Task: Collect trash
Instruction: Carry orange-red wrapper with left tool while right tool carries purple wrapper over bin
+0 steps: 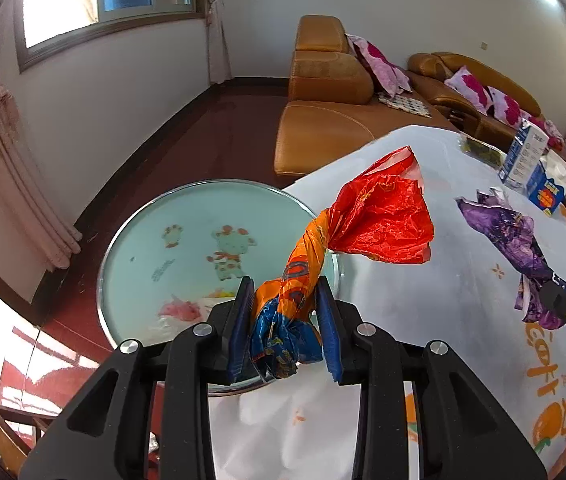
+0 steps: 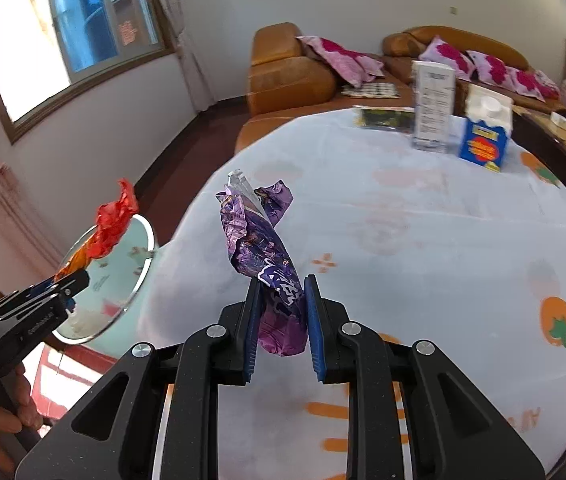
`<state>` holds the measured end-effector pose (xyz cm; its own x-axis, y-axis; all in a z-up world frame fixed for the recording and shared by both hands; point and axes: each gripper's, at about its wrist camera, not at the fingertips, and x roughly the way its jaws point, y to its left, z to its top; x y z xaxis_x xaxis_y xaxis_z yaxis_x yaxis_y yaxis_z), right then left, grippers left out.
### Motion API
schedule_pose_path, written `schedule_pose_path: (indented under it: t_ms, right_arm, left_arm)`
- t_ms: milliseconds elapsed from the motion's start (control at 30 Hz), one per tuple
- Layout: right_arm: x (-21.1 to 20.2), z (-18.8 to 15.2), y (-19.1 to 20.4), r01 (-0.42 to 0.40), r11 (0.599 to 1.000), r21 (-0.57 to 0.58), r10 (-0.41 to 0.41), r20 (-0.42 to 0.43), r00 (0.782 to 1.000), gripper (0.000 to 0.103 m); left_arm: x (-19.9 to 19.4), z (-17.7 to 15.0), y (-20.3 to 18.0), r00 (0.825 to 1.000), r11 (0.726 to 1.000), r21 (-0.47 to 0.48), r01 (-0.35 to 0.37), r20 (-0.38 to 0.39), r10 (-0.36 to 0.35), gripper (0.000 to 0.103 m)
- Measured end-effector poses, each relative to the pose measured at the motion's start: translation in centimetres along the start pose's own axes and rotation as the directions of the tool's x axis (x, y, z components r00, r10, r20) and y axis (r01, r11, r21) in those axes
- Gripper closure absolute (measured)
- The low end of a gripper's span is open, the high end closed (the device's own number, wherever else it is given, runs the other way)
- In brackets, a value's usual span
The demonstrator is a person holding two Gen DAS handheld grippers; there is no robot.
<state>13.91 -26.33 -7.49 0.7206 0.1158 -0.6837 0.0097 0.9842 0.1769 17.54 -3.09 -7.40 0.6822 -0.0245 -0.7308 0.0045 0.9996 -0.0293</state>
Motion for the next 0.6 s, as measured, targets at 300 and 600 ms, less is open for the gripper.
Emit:
schedule_pose_path:
  t_ms: [300,600]
  right_arm:
    - [0.7,0.4,4.1,-0.056,0.997,-0.056,0.055,-0.007,0.998,0.081]
    - [1.4,0.6,8.0,-0.105,0.988,-0.112,0.104,-0.020,0.994,0.081]
  left_arm:
    - [-0.3,0.0,3.4,0.999,0.998,-0.055,-0.039,0.012,0.039,0.072]
    - [0.1,-0.3,6.2,0.997,0.992,-0.108,-0.072,0.002,0.072,0.072]
